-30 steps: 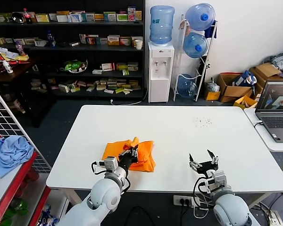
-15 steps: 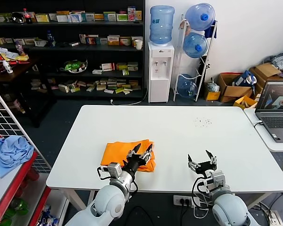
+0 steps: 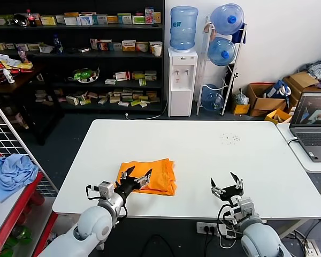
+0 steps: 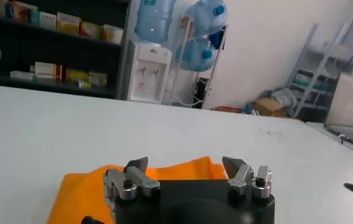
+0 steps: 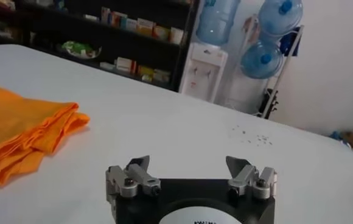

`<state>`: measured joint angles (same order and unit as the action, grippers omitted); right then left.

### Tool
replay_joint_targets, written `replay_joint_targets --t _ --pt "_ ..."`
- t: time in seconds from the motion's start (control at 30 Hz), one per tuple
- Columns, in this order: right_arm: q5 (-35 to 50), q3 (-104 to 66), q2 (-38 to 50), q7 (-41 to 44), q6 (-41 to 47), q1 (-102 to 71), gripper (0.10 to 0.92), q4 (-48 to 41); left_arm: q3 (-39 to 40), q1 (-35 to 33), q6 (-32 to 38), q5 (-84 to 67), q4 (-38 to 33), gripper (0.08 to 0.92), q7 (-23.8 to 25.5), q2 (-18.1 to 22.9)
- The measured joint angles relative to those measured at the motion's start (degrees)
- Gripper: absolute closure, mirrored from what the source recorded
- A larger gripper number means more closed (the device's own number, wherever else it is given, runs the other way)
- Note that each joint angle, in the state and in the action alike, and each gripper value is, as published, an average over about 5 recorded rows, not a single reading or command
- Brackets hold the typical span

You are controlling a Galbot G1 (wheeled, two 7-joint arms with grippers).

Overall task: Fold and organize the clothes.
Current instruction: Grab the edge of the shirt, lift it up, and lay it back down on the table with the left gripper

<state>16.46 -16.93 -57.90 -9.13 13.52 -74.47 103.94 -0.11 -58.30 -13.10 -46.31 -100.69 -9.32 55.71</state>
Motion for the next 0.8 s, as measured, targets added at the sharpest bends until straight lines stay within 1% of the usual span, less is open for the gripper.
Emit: replay_joint_targets --t 0.13,0.33,0.6,0.8 --pt "-0.32 -0.37 0.27 1.05 -1.22 -0.29 0.203 -0.26 -1.97 1.11 -3.83 -2.35 2.24 0.177 2.28 -1.94" --pt "-0.75 -0.78 0.58 2.04 -2.22 -0.86 0.203 -0.25 -4.08 3.2 -8.47 -5.26 6.63 0.177 5.21 -3.05" --pt "-1.1 -0.97 0.87 2.68 -2.61 -1.71 0.203 0.23 -5.42 5.88 -11.76 -6.98 11.82 0.177 7.03 -2.94" --pt "-1.12 -1.11 1.11 2.83 -2.6 -1.94 0.203 0.72 -5.61 6.46 -13.52 -7.12 14.07 0.177 8.27 -2.17"
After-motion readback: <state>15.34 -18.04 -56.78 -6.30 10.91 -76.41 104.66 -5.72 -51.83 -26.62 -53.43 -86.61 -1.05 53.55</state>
